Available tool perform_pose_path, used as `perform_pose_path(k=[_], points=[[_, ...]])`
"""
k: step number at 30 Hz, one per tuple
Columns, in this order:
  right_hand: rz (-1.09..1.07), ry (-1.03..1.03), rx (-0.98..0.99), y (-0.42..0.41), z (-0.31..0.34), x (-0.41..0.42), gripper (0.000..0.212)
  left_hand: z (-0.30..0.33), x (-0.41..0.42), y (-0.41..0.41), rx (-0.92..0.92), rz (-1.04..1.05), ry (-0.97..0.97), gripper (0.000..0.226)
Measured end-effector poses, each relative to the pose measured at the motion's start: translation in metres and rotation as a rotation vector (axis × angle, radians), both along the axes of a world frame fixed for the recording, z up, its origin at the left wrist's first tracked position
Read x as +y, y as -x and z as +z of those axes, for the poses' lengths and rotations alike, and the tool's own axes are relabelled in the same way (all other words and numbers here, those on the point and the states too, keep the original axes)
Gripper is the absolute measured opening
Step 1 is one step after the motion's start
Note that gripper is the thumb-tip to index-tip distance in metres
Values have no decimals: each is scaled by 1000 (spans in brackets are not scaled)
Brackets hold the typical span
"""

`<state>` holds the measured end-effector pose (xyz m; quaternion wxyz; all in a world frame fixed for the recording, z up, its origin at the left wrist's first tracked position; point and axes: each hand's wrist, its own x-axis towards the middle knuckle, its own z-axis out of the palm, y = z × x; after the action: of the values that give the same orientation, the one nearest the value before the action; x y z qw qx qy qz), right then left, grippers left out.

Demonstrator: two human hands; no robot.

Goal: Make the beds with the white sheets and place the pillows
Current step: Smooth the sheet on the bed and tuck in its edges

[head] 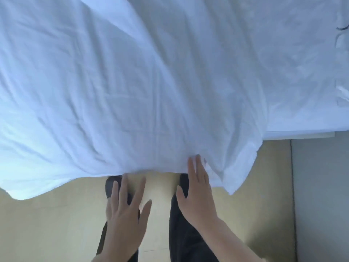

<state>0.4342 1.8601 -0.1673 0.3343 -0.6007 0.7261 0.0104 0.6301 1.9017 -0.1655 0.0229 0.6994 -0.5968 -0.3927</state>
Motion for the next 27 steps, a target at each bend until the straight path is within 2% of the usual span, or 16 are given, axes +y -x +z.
perform_pose_path(k=[2, 4, 6, 8, 10, 13, 15, 17, 19, 21, 24, 27], points=[[-37, 68, -135, 15, 27, 2, 66, 31, -16, 39, 147, 84, 72, 59], [-95, 275, -108, 34, 52, -13, 59, 58, -55, 69, 300, 275, 140, 59], [-167, 395, -13, 59, 66, -40, 68, 73, -108, 92, 401, 451, 187, 70], [-230, 389, 36, 85, 73, -75, 89, 81, -163, 115, 500, 579, 172, 83], [-250, 359, 35, 101, 74, -113, 106, 85, -208, 132, 587, 593, 193, 97], [-272, 324, -48, 114, 71, -155, 115, 84, -248, 154, 608, 538, 297, 110], [-276, 301, -139, 120, 69, -171, 111, 86, -268, 158, 608, 577, 380, 112], [-264, 318, -192, 129, 65, -175, 97, 85, -287, 155, 619, 664, 439, 115], [-280, 331, -263, 142, 64, -174, 81, 89, -307, 159, 663, 721, 408, 120], [-277, 313, -347, 156, 68, -171, 62, 100, -325, 175, 651, 661, 413, 117], [-321, 331, -484, 168, 81, -170, 36, 134, -350, 219, 540, 433, 530, 109], [-430, 379, -588, 179, 99, -173, 27, 171, -369, 271, 373, 160, 668, 103]])
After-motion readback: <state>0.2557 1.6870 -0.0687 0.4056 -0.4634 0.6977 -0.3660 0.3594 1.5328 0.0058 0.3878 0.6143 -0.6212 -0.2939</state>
